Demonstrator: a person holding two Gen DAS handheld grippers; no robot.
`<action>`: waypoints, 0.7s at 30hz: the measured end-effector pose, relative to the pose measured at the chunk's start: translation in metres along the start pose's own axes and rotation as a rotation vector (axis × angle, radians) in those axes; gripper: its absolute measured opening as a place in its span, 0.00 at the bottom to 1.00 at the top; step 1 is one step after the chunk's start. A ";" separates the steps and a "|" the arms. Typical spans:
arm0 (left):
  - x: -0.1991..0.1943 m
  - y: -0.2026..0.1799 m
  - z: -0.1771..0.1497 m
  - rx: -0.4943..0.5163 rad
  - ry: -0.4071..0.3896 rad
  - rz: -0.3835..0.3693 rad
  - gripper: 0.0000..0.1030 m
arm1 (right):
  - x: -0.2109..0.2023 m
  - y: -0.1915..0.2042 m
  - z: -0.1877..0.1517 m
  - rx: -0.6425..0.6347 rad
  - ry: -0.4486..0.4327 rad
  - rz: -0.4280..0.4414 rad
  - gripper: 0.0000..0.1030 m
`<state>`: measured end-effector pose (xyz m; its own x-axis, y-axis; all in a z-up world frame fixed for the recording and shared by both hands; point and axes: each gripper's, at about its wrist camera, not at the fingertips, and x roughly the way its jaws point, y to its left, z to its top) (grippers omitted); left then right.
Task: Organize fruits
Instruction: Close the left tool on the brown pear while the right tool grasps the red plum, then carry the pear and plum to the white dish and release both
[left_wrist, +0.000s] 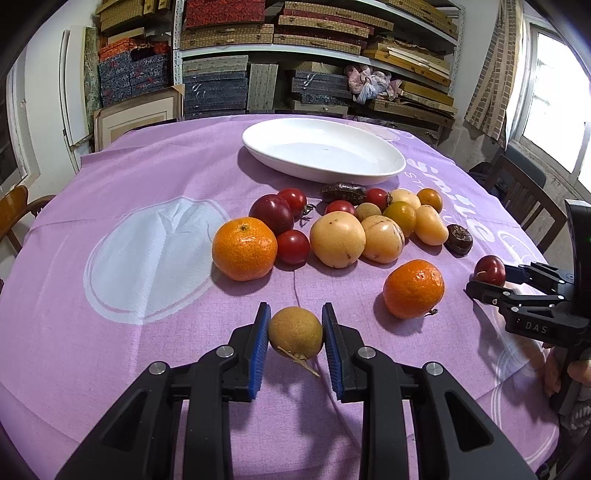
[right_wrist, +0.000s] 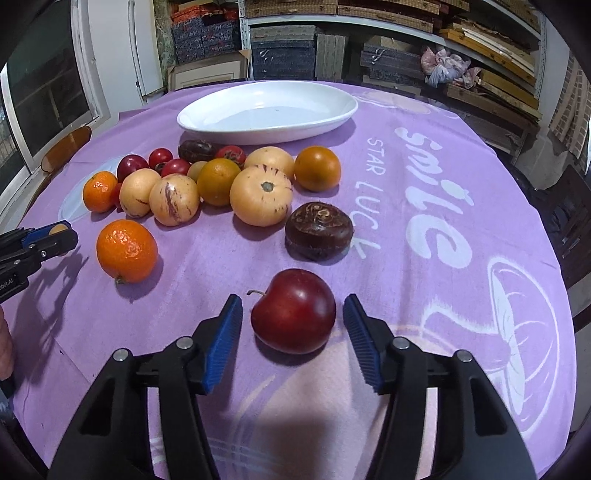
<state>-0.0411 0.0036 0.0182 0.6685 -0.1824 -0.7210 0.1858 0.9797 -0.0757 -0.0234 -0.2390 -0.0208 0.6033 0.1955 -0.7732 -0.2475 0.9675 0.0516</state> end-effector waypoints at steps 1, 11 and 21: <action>0.001 0.000 0.000 -0.002 0.003 0.000 0.28 | 0.000 0.000 0.000 0.000 -0.006 0.004 0.44; 0.001 0.003 0.020 -0.005 0.033 -0.030 0.28 | -0.034 -0.009 0.031 0.001 -0.069 0.078 0.38; 0.055 -0.020 0.153 0.047 -0.014 0.033 0.28 | 0.012 -0.001 0.173 0.034 -0.162 0.070 0.38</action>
<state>0.1019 -0.0386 0.0854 0.6846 -0.1518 -0.7129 0.1969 0.9802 -0.0196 0.1156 -0.2098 0.0791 0.7003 0.2836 -0.6551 -0.2695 0.9548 0.1252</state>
